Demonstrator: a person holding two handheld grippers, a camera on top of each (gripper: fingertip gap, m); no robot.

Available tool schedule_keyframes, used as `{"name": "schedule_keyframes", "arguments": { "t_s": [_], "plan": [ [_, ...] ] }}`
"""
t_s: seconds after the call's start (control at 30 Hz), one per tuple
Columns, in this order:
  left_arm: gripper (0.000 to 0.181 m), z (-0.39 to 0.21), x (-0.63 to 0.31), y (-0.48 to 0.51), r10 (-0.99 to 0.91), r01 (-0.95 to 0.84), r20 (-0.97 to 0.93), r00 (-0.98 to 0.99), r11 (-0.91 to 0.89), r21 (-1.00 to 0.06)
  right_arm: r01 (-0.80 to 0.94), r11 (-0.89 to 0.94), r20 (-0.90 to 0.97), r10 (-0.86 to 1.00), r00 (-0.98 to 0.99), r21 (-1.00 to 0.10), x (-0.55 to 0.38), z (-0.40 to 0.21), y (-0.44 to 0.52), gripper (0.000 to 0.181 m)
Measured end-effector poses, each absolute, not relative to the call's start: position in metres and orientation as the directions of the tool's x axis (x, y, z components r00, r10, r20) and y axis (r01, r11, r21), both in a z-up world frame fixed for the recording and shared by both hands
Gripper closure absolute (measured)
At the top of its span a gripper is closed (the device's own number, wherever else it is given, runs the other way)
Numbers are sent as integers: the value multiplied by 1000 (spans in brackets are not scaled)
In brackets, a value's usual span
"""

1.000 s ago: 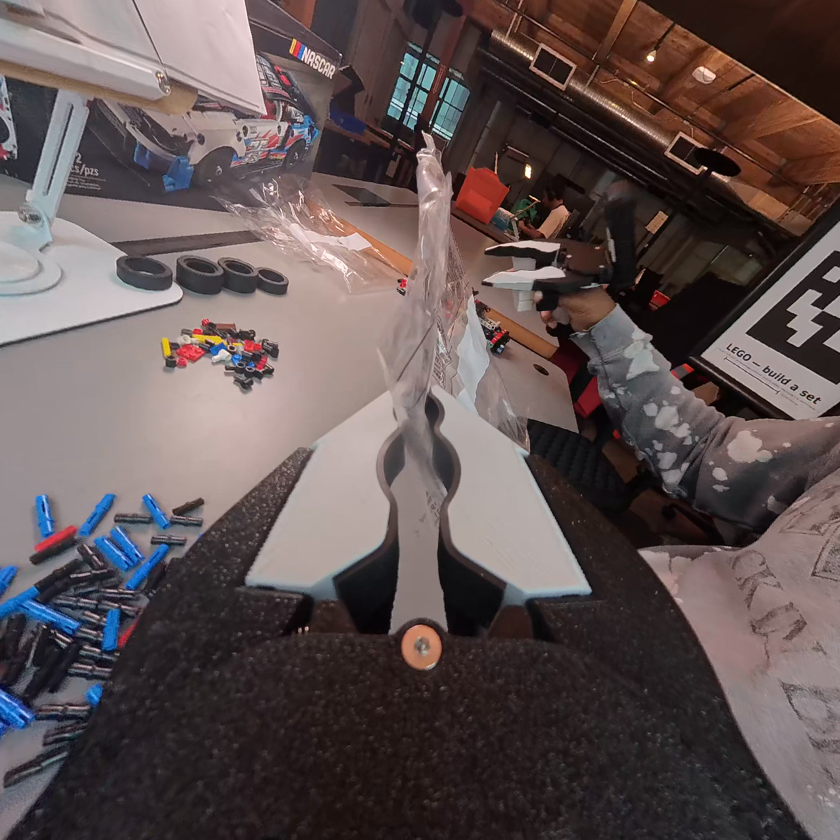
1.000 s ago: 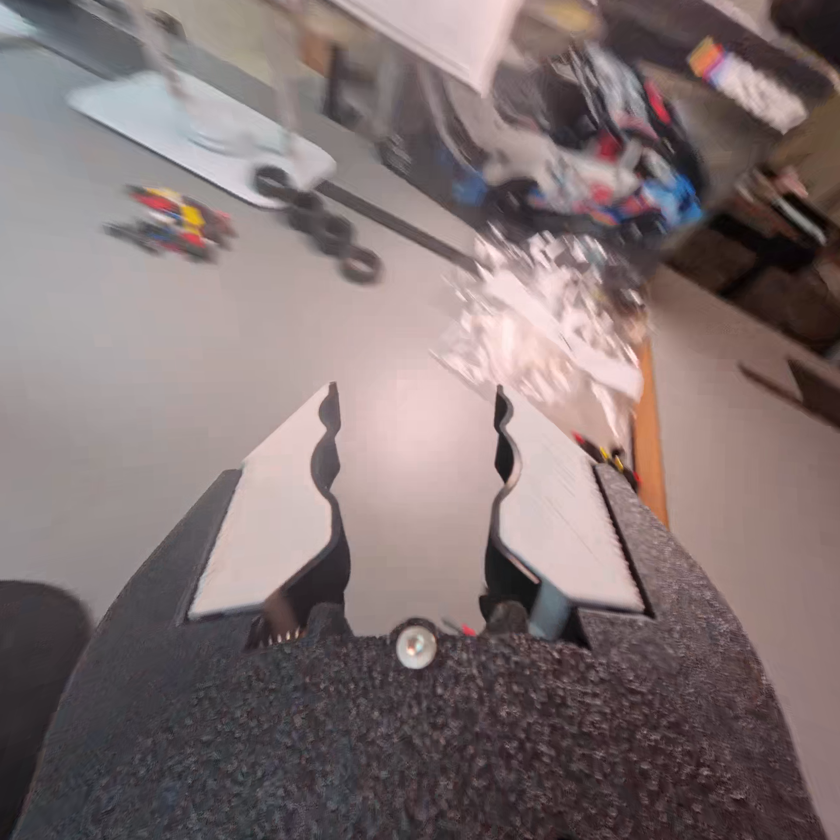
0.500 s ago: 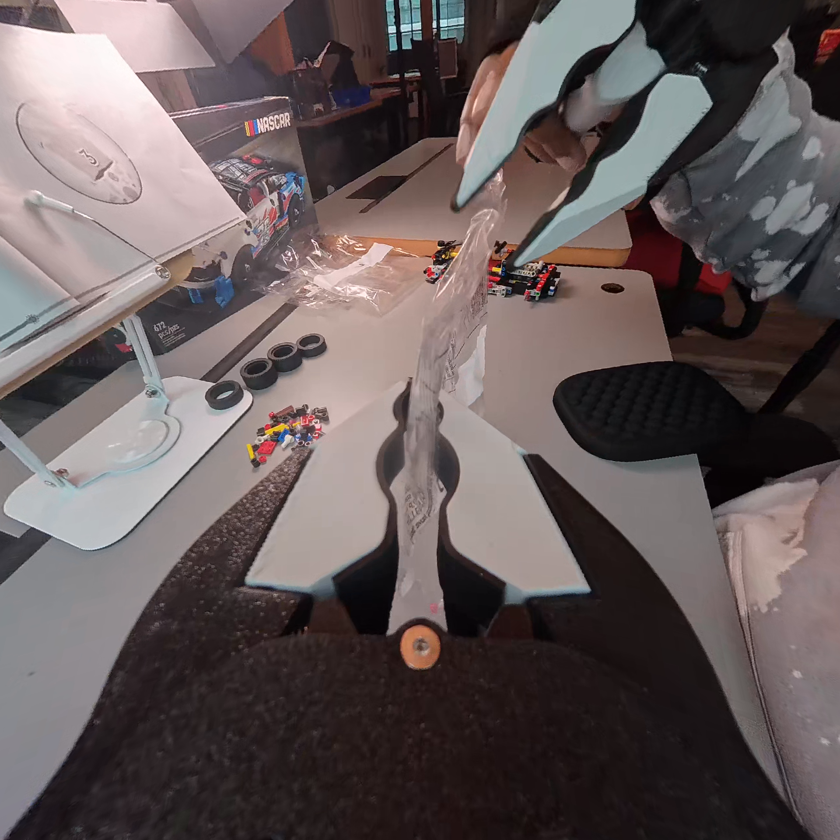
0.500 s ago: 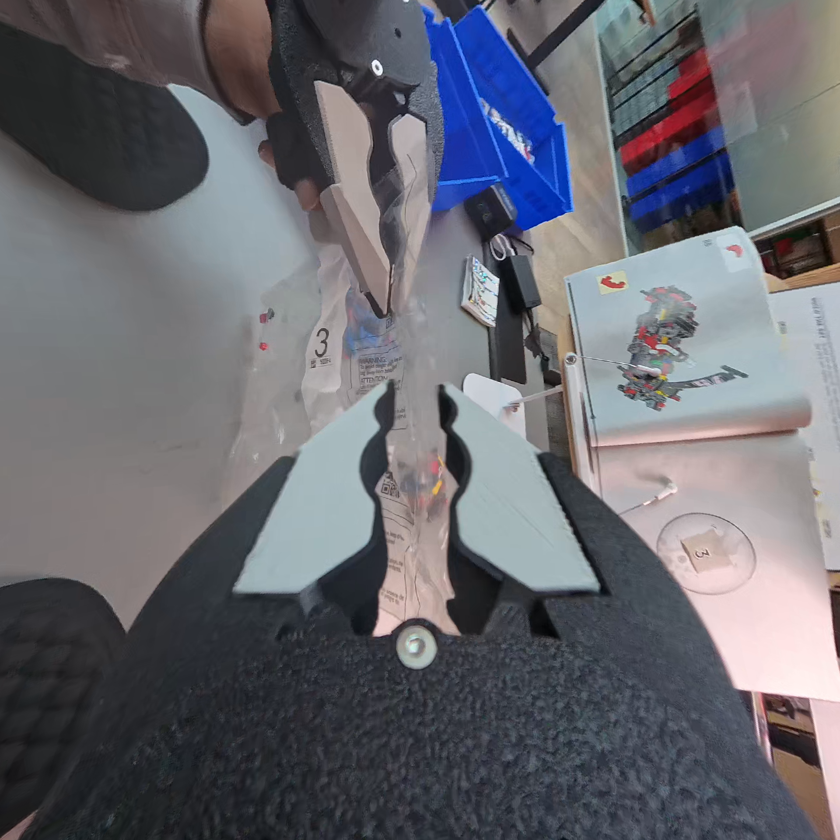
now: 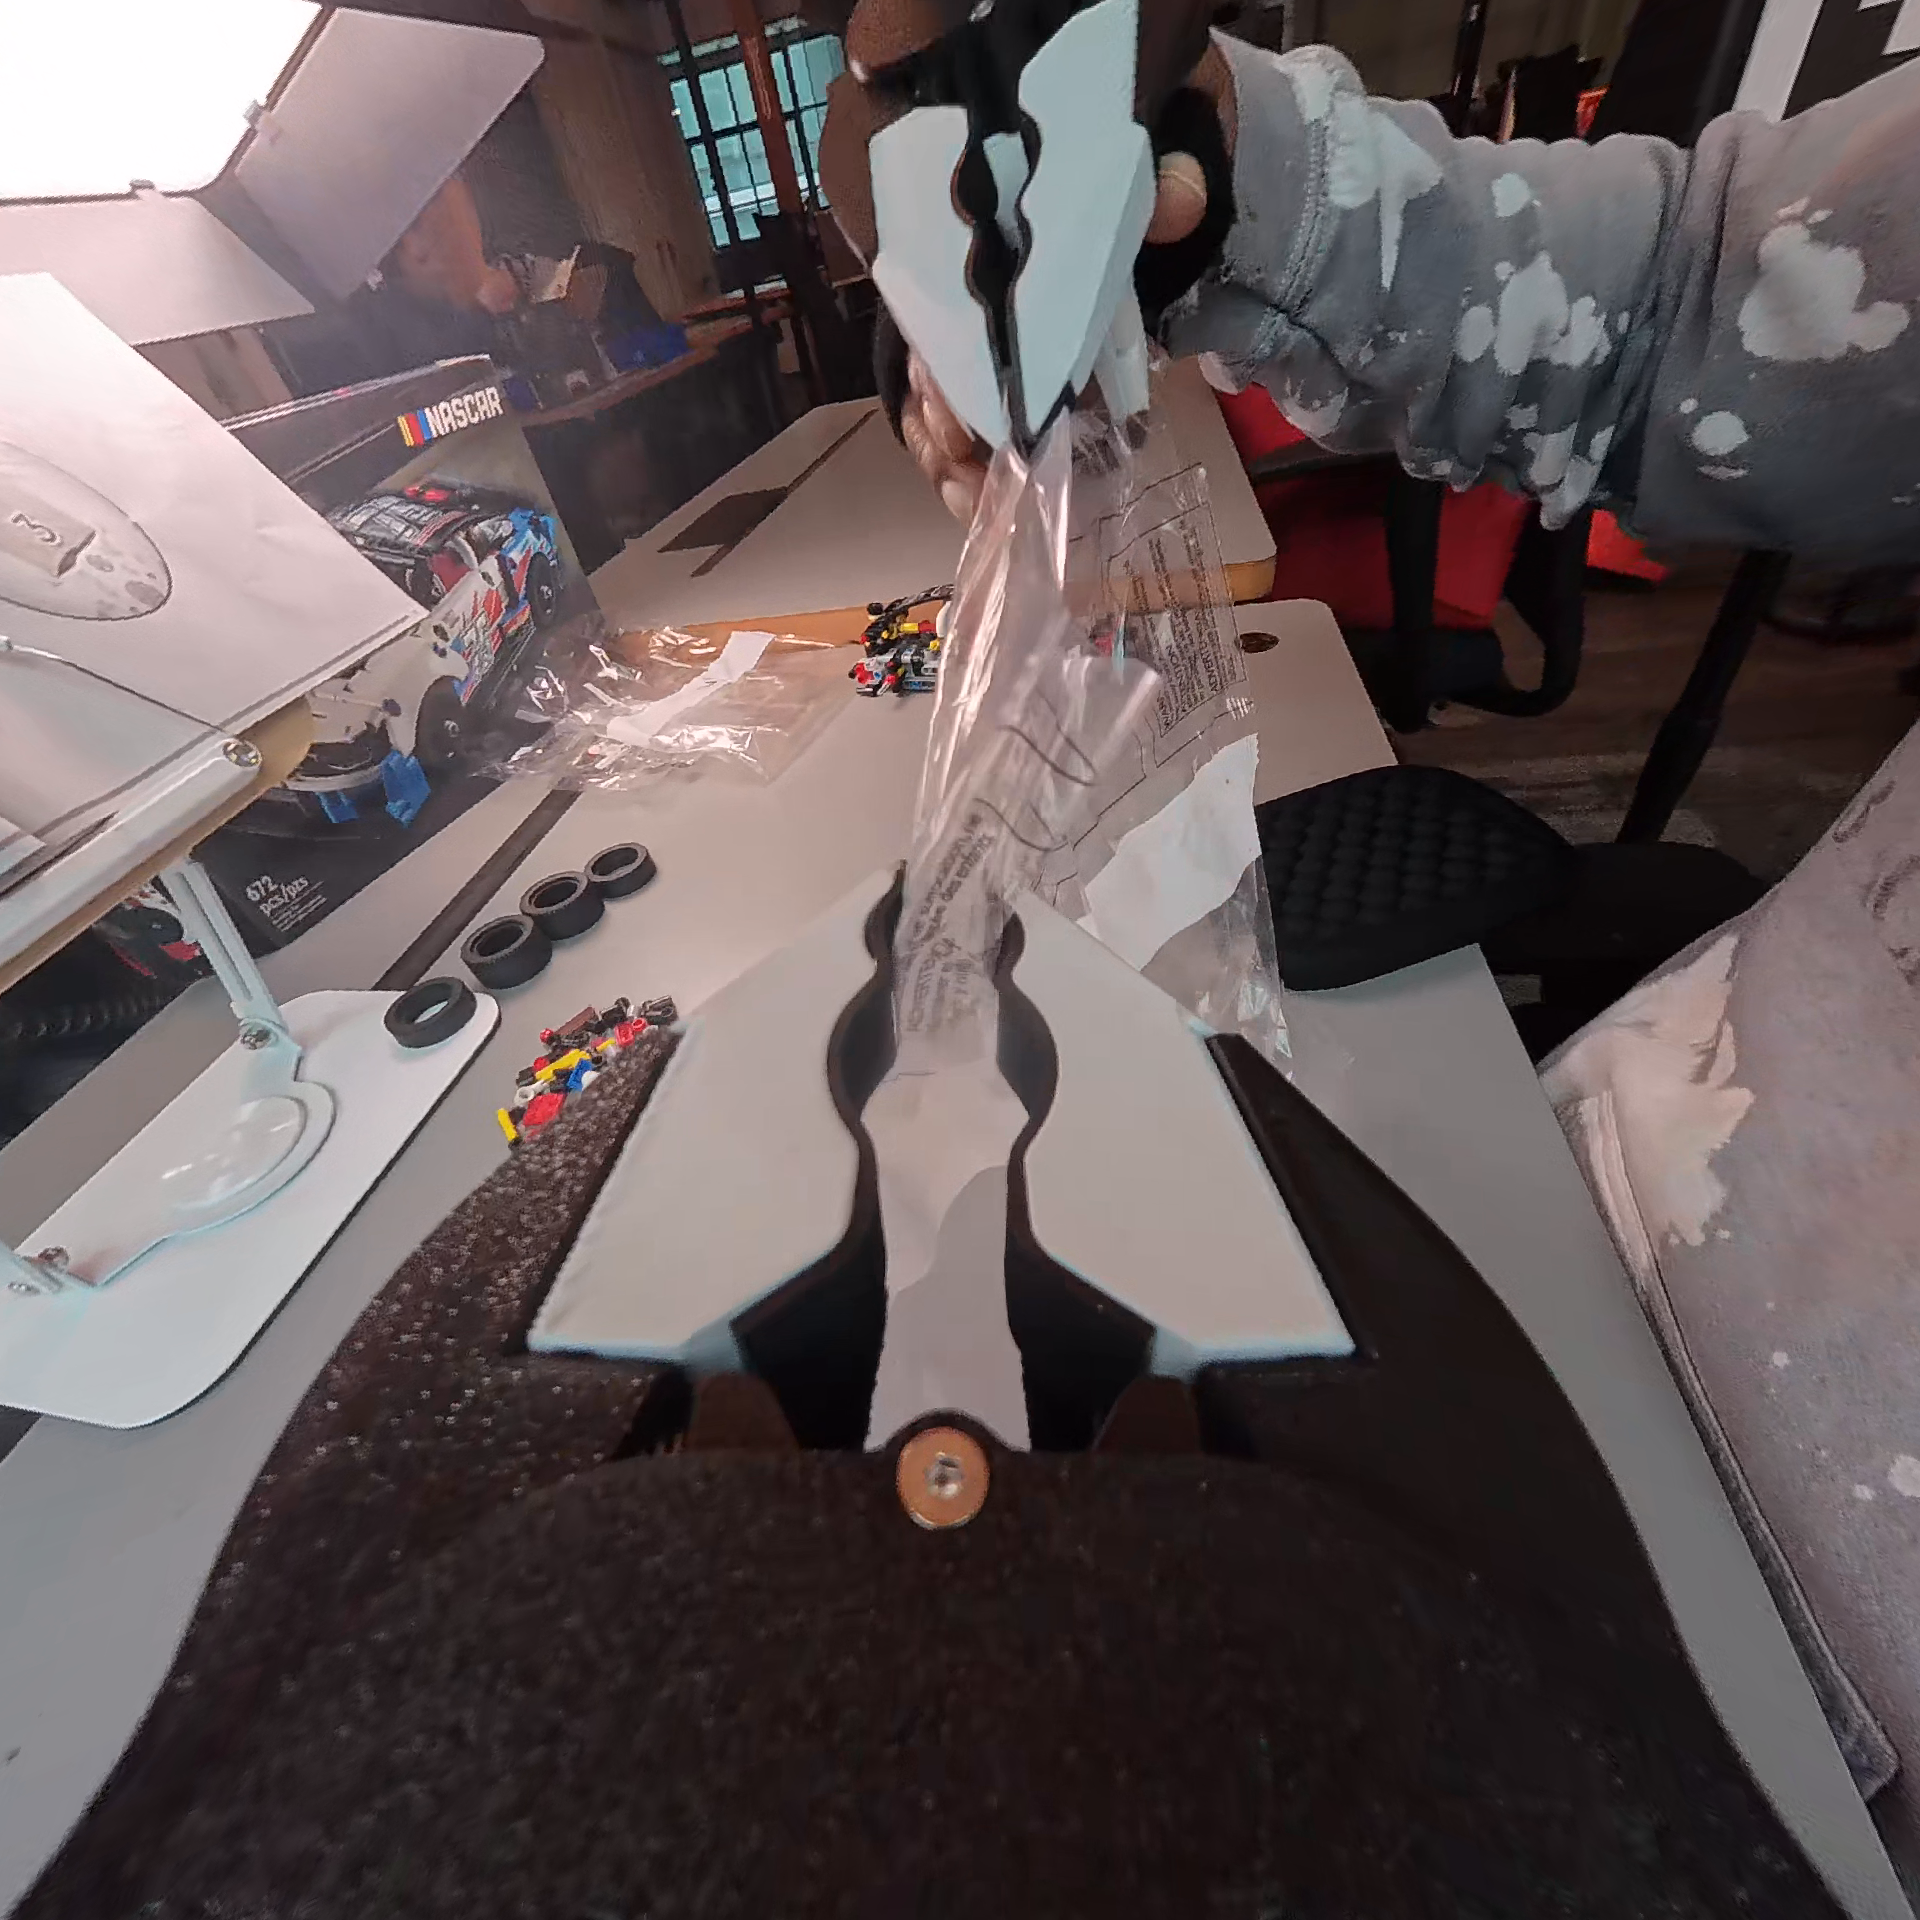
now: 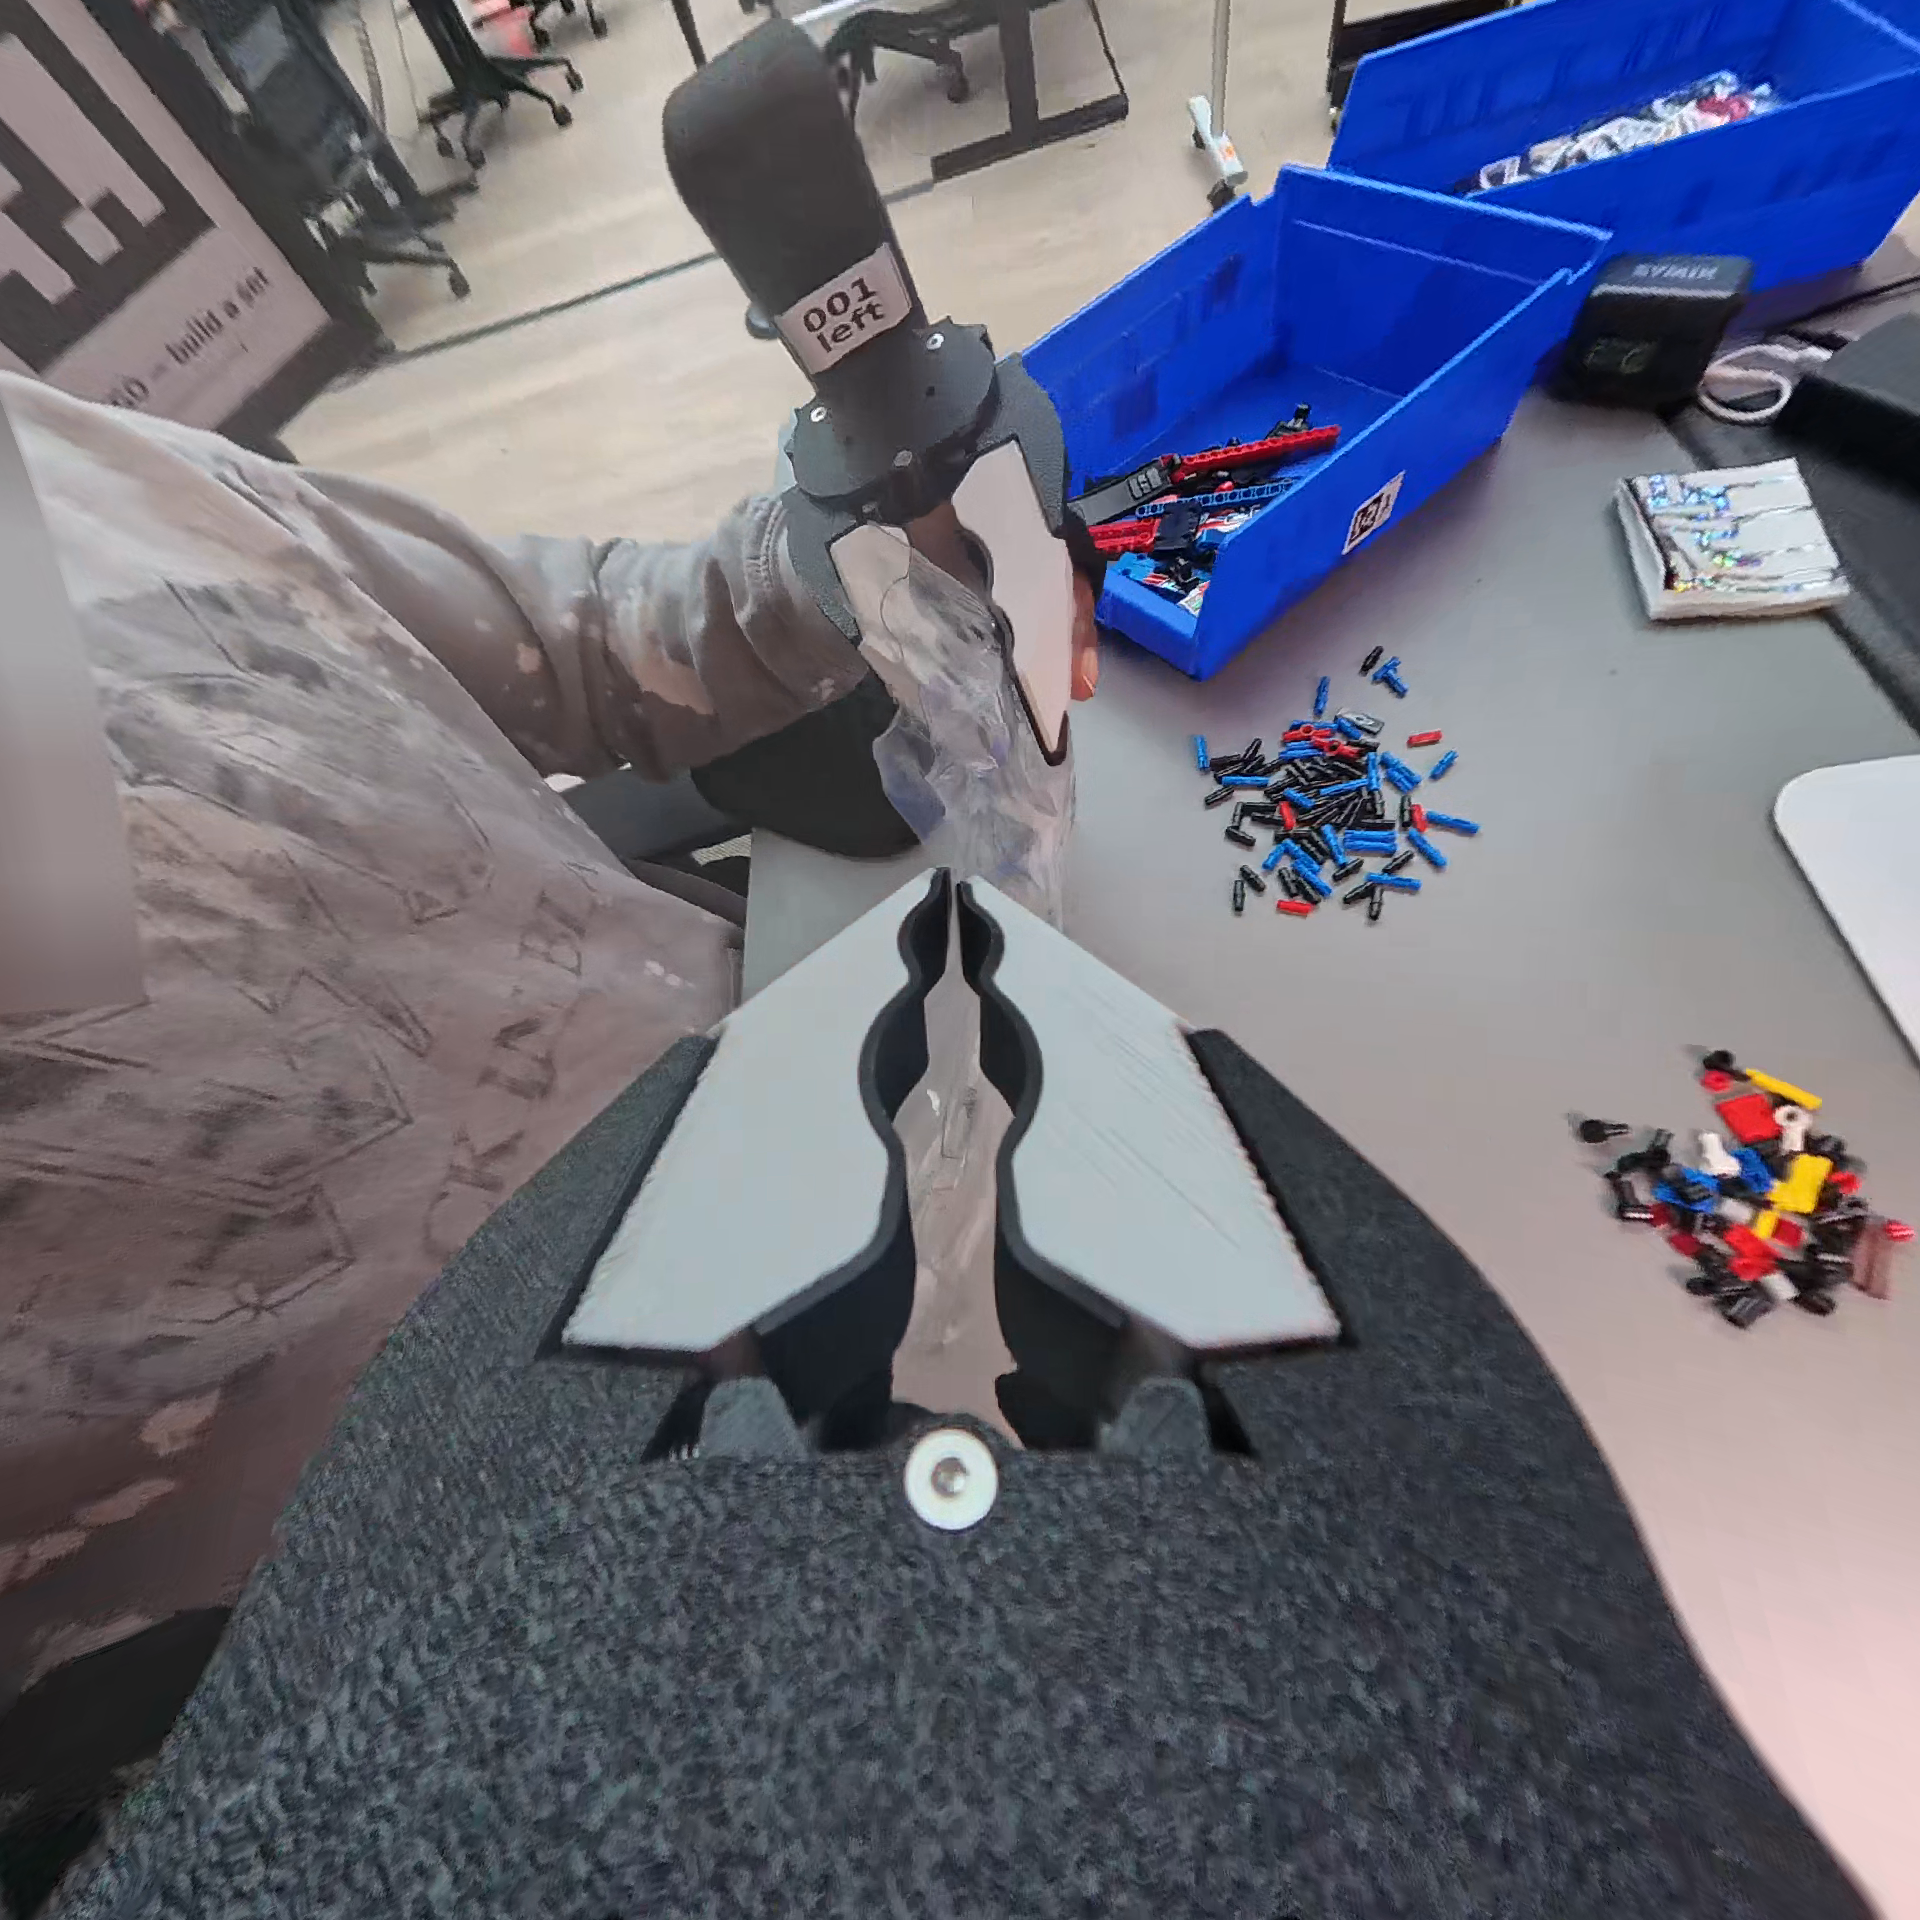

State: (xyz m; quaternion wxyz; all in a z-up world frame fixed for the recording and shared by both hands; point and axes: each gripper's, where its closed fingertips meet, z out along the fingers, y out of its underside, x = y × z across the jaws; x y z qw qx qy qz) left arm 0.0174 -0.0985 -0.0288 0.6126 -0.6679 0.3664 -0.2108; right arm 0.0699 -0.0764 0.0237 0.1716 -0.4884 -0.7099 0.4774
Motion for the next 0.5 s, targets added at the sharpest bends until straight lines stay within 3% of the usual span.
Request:
{"name": "schedule_keyframes", "arguments": {
  "t_s": [0.23, 0.37, 0.5],
  "plan": [
    [133, 5, 11, -115, -719, -293, -248, 649, 65, -954, 558, -47, -281, 897, -341, -828, 68, 26, -67, 181],
    [136, 39, 11, -127, -656, -447, -405, 637, 113, -887, 581, -66, -274, 921, -277, -811, 63, 29, -65, 181],
    [145, 25, 28, -119, -690, -623, -474, 547, 42, -781, 597, -45, -260, 925, -278, -801, 53, 31, -75, 181]
  ]
}}
